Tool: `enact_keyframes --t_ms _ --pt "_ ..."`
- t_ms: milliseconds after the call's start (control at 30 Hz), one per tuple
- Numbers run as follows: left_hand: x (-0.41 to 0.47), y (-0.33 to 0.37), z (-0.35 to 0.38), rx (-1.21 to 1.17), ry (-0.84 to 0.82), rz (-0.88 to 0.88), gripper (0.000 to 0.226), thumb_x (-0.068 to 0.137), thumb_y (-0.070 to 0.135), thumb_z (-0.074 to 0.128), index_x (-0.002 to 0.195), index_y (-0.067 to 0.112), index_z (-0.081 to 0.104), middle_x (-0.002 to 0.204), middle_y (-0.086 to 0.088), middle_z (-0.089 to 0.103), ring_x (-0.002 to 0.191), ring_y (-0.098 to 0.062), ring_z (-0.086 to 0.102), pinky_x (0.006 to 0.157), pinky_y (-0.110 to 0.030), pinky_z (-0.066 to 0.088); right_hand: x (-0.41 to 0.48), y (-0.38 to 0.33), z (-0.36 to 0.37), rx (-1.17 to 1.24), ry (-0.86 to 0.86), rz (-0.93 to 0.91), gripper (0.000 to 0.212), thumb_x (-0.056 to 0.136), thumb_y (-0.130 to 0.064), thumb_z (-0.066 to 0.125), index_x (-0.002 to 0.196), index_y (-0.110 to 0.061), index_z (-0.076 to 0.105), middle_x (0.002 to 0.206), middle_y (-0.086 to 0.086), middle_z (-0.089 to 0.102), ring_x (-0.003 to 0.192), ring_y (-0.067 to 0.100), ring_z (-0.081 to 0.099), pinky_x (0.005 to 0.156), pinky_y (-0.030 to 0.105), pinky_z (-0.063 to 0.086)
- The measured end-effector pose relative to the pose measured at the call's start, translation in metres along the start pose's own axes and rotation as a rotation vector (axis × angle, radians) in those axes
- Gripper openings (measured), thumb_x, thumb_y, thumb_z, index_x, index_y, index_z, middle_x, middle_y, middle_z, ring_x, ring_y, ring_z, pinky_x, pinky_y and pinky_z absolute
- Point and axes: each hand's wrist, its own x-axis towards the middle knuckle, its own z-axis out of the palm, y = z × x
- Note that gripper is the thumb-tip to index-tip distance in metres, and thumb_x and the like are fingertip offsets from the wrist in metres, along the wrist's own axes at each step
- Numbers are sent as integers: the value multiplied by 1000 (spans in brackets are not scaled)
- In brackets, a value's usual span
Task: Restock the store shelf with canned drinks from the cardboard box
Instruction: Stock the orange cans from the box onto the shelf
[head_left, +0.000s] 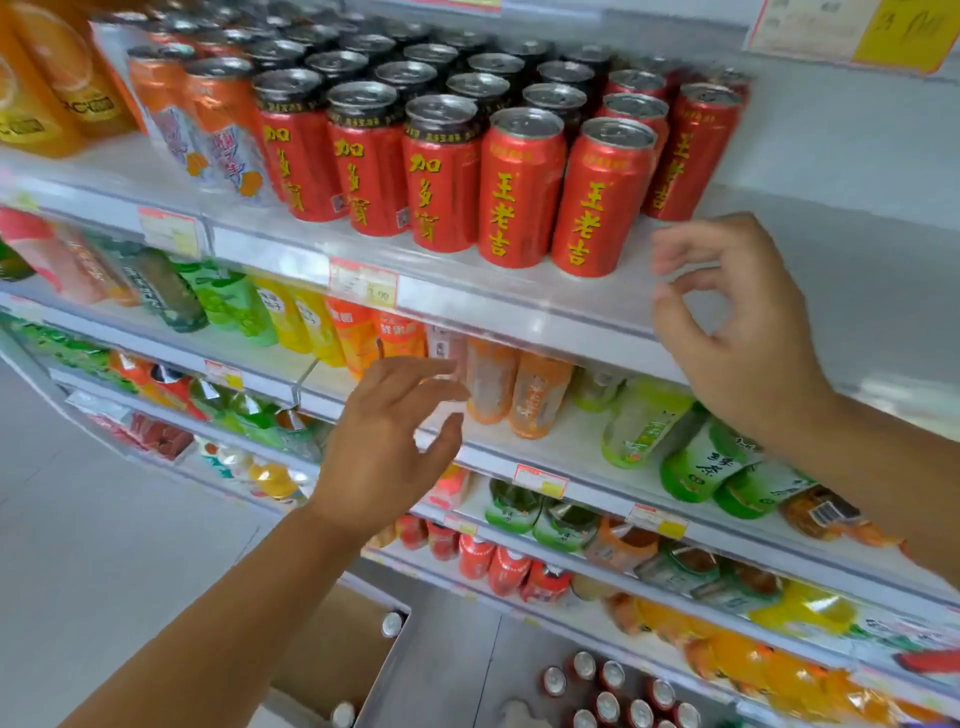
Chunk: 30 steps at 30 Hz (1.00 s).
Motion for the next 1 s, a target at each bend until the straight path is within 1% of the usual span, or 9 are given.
enact_keyframes --t_ms 167,233,333,500,567,700,800,900,1000 --pt "-127 -77 -22 -37 -195 -457 19 83 18 66 100 23 73 118 4 67 110 -15 54 94 -12 40 -61 -52 108 128 -404 167 39 88 -17 57 122 -34 48 109 -11 55 100 7 57 83 18 46" --pt "-171 -99 -32 -53 -324 -651 25 84 32 57 104 27 71 119 7 64 113 -14 54 93 -27 49 -89 -52 162 117 -603 299 42 88 -14 61 117 -41 47 108 -21 52 101 1 55 83 20 46" --pt "-230 -133 -34 -40 -618 -889 51 79 46 36 111 19 66 120 1 59 116 -22 53 96 -39 46 -149 -26 252 77 -866 501 39 87 -16 63 116 -40 49 110 -20 50 103 1 53 92 32 47" --pt "-365 -191 10 -59 -765 -1319 42 89 33 61 130 29 55 137 6 52 123 -19 53 100 -31 41 -263 33 375 -42 -1170 751 44 91 -24 60 134 -20 49 132 0 50 118 12 50 98 25 36" --pt "-408 -211 39 -84 -787 -1403 36 90 32 63 126 30 58 133 6 55 118 -18 56 97 -31 43 -304 60 419 -68 -1247 820 44 92 -26 57 134 -19 49 134 2 51 121 17 51 101 29 38" --pt "-493 -260 120 -140 -801 -1523 35 92 34 59 127 34 54 128 12 55 113 -15 58 93 -32 48 -377 126 511 -163 -1299 886 41 93 -28 56 133 -20 51 129 5 53 114 20 55 91 24 37" --pt "-548 -298 190 -156 -846 -1574 37 93 36 55 130 36 50 127 11 55 110 -16 58 92 -32 48 -428 175 580 -194 -1359 762 42 93 -26 55 134 -18 49 129 8 49 119 23 51 94 30 38" --pt "-585 -328 259 -176 -890 -1517 22 92 38 51 113 33 57 113 8 58 98 -22 58 84 -32 47 -471 212 645 -171 -1376 626 39 91 -17 58 129 -9 54 127 13 52 122 27 48 96 28 34" --pt "-621 -349 317 -203 -871 -1572 40 92 42 54 130 29 50 133 2 52 115 -23 54 97 -36 44 -508 245 701 -233 -1396 536 47 86 -17 63 131 -6 52 129 16 49 123 32 44 99 35 35"
